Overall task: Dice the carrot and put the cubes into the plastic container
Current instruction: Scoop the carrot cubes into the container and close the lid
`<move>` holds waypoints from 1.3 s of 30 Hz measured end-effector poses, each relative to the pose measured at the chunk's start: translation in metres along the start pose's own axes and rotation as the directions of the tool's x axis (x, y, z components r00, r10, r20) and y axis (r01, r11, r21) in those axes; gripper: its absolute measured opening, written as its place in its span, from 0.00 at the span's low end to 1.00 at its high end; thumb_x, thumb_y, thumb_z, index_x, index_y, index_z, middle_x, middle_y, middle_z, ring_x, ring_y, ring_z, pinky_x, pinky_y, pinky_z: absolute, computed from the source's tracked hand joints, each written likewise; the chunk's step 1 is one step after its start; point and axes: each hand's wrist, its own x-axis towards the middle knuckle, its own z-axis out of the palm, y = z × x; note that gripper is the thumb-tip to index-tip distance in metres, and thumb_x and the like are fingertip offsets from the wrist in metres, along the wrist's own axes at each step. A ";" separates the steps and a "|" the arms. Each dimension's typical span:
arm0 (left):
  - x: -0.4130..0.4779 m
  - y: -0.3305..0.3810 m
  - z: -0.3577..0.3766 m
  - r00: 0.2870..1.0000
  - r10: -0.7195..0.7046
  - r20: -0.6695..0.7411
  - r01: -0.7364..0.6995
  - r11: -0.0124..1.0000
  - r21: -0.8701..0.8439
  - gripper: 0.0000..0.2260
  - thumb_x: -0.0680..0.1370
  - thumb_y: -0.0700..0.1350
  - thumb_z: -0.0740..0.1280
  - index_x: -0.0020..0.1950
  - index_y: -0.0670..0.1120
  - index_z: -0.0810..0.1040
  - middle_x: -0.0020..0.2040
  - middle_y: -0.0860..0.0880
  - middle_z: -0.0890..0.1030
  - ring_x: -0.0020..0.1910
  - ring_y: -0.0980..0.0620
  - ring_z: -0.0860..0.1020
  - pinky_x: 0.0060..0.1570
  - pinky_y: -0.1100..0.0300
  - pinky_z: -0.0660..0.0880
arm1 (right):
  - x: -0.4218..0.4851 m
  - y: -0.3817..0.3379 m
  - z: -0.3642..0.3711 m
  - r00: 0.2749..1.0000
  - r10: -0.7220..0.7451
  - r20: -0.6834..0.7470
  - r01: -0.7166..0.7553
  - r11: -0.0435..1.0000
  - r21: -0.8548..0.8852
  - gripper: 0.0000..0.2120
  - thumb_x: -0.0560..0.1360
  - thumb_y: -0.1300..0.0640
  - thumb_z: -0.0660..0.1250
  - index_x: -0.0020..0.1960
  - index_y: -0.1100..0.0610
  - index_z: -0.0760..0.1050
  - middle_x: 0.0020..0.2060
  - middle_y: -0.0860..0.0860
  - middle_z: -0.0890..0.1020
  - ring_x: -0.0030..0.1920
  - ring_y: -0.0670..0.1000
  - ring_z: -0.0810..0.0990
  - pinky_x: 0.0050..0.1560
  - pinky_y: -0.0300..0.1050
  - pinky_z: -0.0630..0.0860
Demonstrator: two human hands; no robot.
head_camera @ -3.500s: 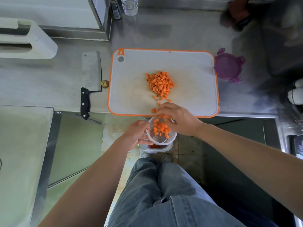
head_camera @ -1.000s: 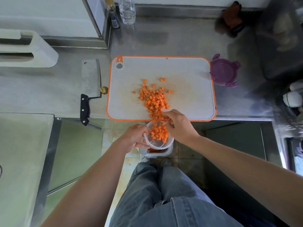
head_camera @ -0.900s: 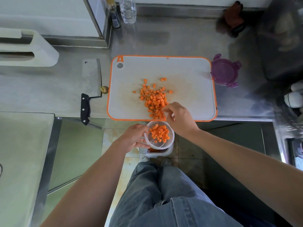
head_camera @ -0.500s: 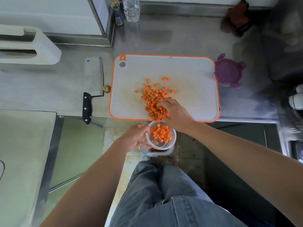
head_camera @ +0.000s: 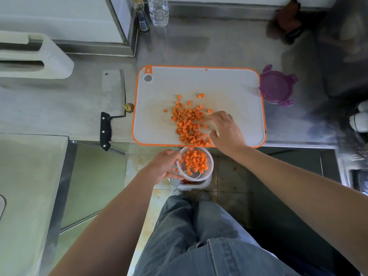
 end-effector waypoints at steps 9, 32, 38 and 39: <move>0.002 0.000 -0.003 1.000 -0.001 0.017 0.001 1.000 -0.026 0.14 0.77 0.40 0.64 0.62 0.41 0.73 0.53 0.41 0.79 0.48 0.41 0.82 0.47 0.46 0.82 | -0.026 -0.009 0.023 0.992 -0.040 0.118 0.025 0.992 0.121 0.16 0.76 0.66 0.61 0.63 0.59 0.74 0.55 0.52 0.76 0.53 0.50 0.75 0.57 0.48 0.76; 0.002 -0.003 -0.011 1.000 -0.010 0.016 0.011 0.998 -0.060 0.15 0.77 0.38 0.61 0.64 0.41 0.72 0.52 0.40 0.78 0.47 0.40 0.82 0.41 0.49 0.83 | 0.001 -0.011 0.017 0.756 -0.500 0.423 0.584 0.807 -0.089 0.11 0.76 0.60 0.62 0.57 0.52 0.76 0.55 0.49 0.74 0.58 0.52 0.70 0.62 0.52 0.70; 0.004 -0.002 -0.010 1.000 -0.017 0.025 0.019 0.998 -0.061 0.15 0.77 0.37 0.60 0.63 0.40 0.72 0.53 0.39 0.78 0.49 0.38 0.82 0.42 0.48 0.83 | 0.018 -0.006 0.015 0.875 -0.436 0.209 0.433 0.899 0.063 0.17 0.74 0.63 0.65 0.62 0.53 0.76 0.66 0.54 0.73 0.66 0.55 0.71 0.65 0.57 0.71; 0.005 -0.002 -0.010 0.999 -0.020 0.026 0.021 0.998 -0.058 0.15 0.77 0.37 0.61 0.63 0.40 0.73 0.54 0.39 0.78 0.49 0.38 0.82 0.42 0.47 0.83 | 0.025 -0.005 0.014 0.907 -0.400 0.135 0.397 0.917 0.047 0.18 0.73 0.64 0.65 0.61 0.55 0.76 0.65 0.55 0.73 0.66 0.57 0.71 0.65 0.59 0.70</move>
